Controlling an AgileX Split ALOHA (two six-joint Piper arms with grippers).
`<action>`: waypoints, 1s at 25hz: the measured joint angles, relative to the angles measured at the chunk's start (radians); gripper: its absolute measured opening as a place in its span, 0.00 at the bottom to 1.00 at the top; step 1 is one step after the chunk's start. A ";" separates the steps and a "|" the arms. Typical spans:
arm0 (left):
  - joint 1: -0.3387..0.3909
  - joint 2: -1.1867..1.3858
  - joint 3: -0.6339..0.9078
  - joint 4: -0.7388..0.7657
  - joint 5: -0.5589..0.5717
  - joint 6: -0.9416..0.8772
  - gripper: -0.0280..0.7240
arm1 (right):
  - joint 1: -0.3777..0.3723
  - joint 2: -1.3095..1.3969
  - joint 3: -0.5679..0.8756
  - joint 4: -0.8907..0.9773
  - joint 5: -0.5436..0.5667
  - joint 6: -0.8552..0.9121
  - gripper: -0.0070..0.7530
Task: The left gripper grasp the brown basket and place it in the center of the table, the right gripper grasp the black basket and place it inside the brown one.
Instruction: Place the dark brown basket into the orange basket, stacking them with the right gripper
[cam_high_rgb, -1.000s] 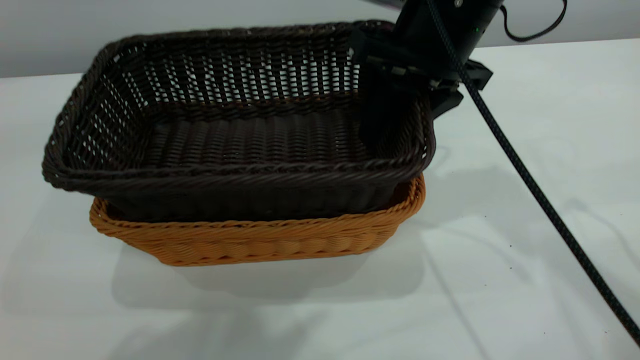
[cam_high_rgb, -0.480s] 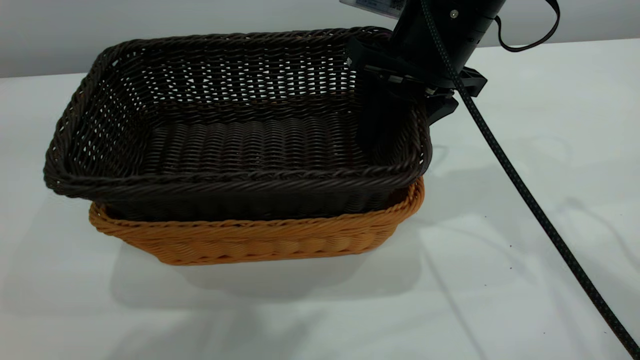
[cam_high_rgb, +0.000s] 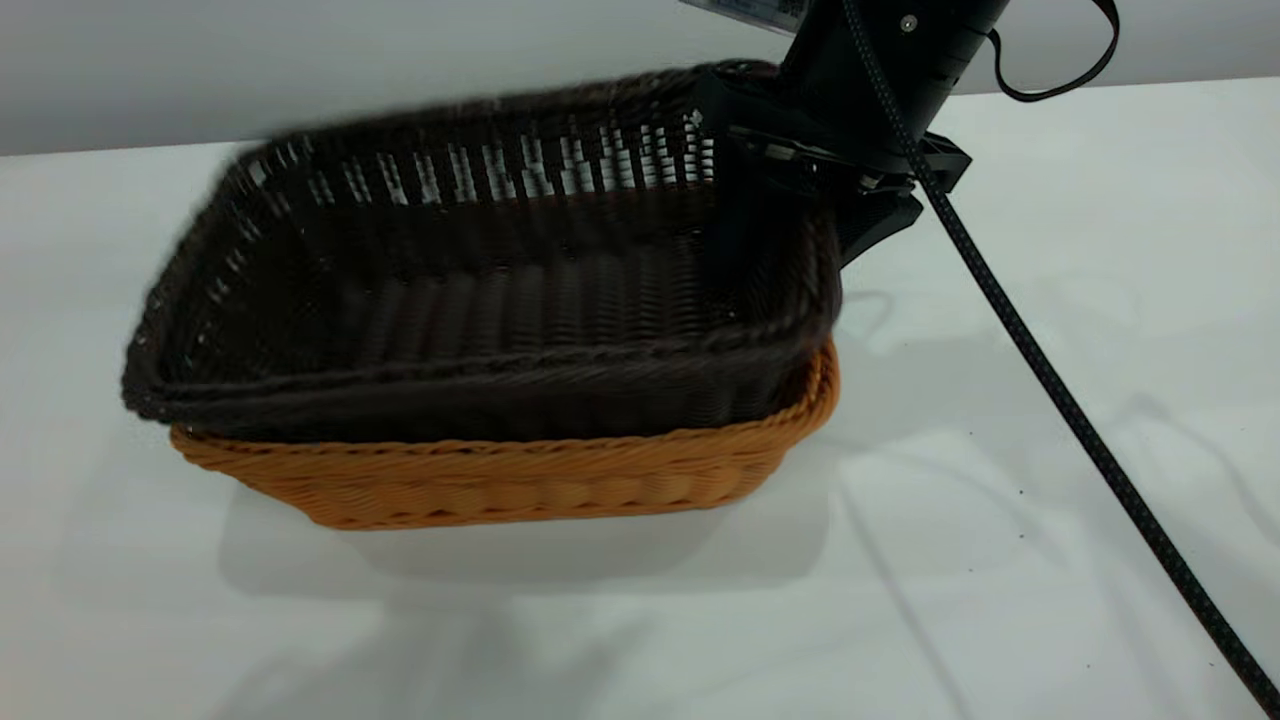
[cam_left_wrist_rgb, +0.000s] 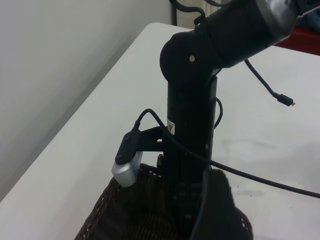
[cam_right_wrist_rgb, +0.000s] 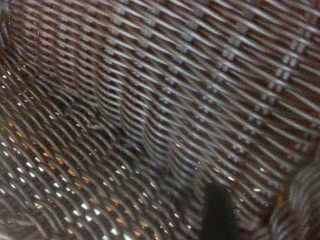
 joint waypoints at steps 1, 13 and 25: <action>0.000 0.000 0.000 0.000 0.000 0.000 0.60 | 0.000 0.000 0.000 0.000 0.001 0.000 0.62; 0.000 0.000 0.000 0.000 0.000 0.002 0.60 | 0.000 -0.014 -0.043 -0.030 0.055 0.000 0.72; 0.000 0.000 0.000 0.001 0.001 0.001 0.60 | 0.000 -0.038 -0.136 -0.133 0.136 0.096 0.73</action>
